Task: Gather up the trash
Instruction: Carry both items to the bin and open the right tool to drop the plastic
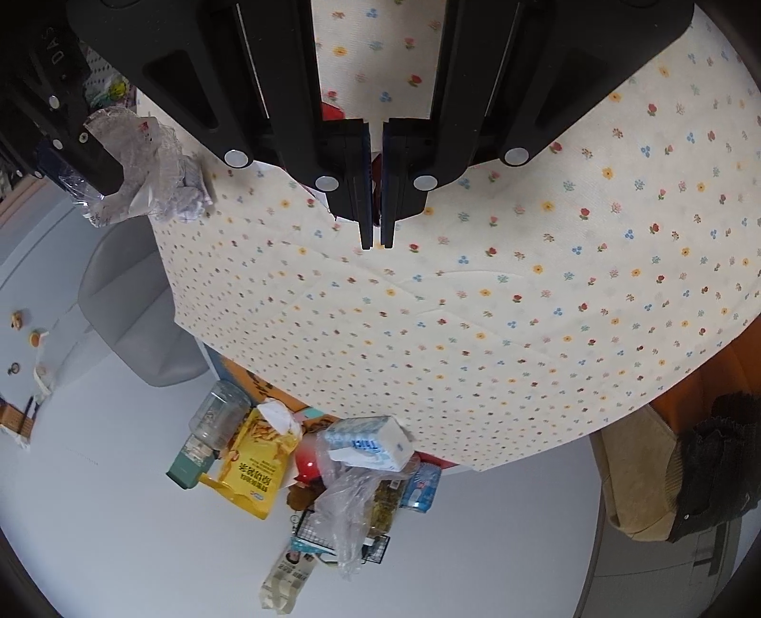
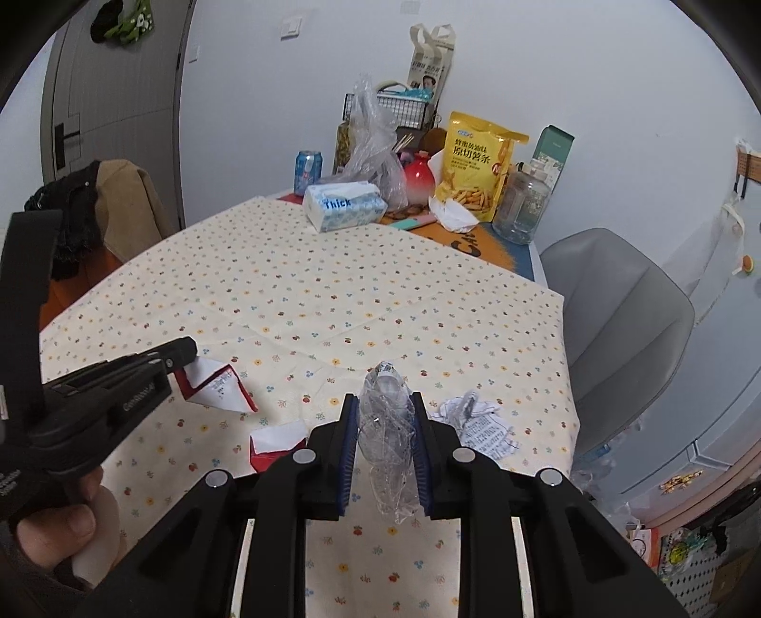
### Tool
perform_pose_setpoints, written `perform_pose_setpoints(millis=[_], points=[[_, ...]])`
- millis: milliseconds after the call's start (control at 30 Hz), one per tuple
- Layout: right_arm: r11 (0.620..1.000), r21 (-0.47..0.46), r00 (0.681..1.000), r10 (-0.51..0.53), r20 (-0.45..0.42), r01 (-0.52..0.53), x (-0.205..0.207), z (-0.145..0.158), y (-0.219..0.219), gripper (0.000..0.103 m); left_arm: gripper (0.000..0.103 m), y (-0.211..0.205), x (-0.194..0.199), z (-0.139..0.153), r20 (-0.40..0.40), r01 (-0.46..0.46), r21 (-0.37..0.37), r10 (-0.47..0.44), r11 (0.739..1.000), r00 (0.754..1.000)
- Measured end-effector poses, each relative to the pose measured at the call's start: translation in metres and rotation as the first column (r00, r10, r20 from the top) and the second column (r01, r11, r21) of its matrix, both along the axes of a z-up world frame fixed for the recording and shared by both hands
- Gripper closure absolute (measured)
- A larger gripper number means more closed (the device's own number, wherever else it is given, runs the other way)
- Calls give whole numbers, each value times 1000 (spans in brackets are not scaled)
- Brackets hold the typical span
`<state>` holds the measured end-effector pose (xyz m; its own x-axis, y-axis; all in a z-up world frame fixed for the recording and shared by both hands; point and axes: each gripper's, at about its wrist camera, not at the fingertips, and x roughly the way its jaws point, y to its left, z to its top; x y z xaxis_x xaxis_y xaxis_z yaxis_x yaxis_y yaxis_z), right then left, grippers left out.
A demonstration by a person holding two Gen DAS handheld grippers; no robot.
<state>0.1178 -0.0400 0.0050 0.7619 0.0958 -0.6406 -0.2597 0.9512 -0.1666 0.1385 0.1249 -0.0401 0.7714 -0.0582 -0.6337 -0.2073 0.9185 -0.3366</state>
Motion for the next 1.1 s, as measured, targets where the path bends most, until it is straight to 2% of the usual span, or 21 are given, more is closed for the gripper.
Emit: perform_pose_setpoints(millis=[333, 567, 833, 1100], points=[[993, 90, 996, -81, 40, 77, -28, 18, -52, 82, 99, -57, -11, 27, 48, 98, 74, -102, 992, 994], [974, 160, 984, -173, 46, 163, -42, 19, -102, 82, 99, -106, -18, 40, 62, 182, 131, -191, 974, 980], [936, 227, 959, -282, 30, 268, -57, 12, -167, 81, 99, -170, -20, 43, 49, 285, 175, -297, 942, 953], [882, 285, 921, -390, -3, 375, -72, -2, -236, 81, 99, -242, -19, 42, 27, 394, 217, -408, 893, 912]])
